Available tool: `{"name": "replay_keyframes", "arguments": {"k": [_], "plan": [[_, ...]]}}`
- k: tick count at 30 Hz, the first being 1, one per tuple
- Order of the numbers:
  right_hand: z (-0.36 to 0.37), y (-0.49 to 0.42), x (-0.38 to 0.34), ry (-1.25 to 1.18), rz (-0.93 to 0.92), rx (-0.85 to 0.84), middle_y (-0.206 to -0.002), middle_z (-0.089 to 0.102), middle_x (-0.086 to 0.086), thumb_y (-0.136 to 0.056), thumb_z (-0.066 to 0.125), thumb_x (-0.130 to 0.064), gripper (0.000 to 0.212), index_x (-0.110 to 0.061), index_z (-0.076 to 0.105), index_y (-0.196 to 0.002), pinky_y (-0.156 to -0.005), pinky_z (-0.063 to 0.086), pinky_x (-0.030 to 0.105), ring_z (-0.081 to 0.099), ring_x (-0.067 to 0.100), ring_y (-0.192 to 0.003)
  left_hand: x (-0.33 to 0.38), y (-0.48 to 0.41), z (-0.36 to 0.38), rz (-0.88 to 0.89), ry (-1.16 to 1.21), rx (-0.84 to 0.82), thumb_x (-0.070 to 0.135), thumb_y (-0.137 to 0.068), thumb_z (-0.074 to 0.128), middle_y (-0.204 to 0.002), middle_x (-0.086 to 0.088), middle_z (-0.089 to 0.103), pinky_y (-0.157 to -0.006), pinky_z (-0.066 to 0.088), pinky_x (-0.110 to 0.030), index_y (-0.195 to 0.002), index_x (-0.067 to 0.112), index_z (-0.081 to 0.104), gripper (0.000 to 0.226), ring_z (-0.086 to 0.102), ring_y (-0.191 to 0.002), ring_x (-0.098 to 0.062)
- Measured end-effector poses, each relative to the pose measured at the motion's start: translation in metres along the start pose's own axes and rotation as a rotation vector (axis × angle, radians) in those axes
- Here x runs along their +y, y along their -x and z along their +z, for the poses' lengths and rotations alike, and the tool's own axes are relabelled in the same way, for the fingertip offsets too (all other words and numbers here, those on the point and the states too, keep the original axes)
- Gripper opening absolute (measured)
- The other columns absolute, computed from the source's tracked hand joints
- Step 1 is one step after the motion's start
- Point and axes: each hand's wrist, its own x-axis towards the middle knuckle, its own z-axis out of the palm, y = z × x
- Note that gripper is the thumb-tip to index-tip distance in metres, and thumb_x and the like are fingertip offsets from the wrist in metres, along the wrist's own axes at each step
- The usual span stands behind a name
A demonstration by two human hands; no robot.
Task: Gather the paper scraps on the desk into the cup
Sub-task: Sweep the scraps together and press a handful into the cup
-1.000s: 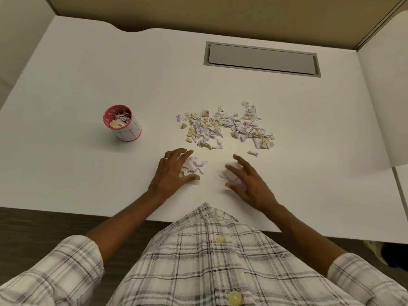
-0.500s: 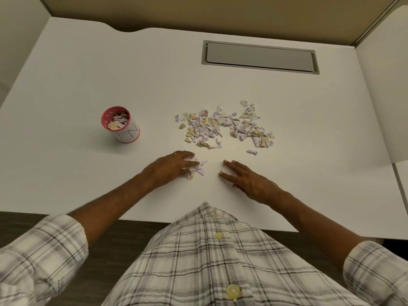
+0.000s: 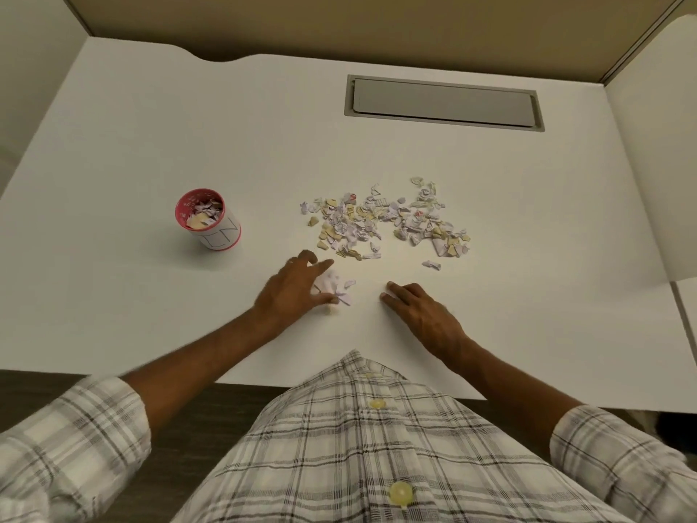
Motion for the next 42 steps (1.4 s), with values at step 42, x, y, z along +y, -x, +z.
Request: {"name": "replay_keyframes", "arguments": {"k": [42], "plan": [[-0.010,-0.027,-0.020,-0.233,0.206,0.283,-0.101,0.076,0.014,-0.091,0.064,0.003,0.026,-0.005,0.071,-0.114,-0.074,0.059,0.042,0.069,0.036,-0.089,-0.058,0.022,-0.119,-0.166,0.421,0.686,0.019,-0.092,0.066,-0.101,0.003,0.075,-0.081,0.051,-0.013,-0.105,0.016,0.077,0.017,0.069,-0.088,-0.004]]}}
